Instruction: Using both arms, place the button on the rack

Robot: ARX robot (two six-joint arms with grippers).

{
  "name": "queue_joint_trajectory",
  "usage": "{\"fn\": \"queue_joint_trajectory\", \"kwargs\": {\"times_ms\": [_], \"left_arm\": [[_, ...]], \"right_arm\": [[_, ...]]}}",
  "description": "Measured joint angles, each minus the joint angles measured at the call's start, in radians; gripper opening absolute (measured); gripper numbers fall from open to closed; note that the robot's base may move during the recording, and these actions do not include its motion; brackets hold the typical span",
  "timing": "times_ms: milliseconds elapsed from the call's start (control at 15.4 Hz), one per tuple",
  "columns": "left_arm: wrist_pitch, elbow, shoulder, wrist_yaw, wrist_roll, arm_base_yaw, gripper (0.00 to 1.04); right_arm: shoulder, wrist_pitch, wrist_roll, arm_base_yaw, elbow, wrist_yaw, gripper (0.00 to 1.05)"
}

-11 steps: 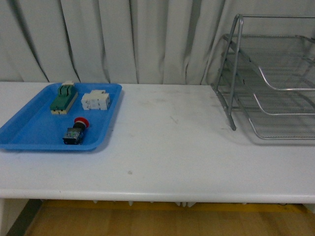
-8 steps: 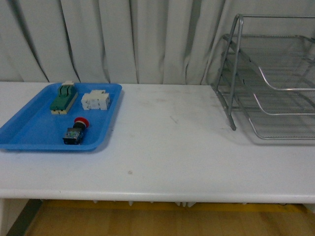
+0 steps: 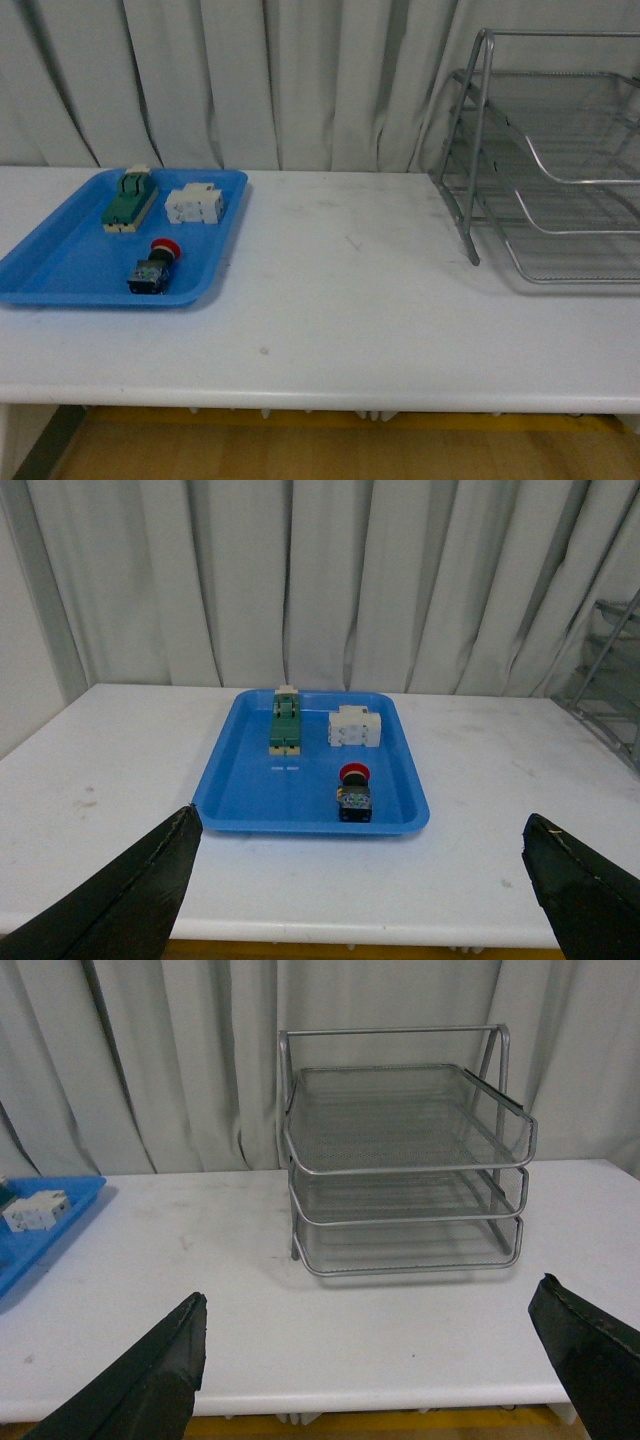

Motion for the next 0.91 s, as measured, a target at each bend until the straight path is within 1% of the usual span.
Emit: {"fn": "queue_joint_trajectory", "kwargs": {"times_ms": [908], "left_arm": [[0.000,0.000,0.000,0.000,0.000,0.000,0.98]], "right_arm": [[0.002,-0.005,0.002,-0.002,0.000,-0.011,0.98]]}}
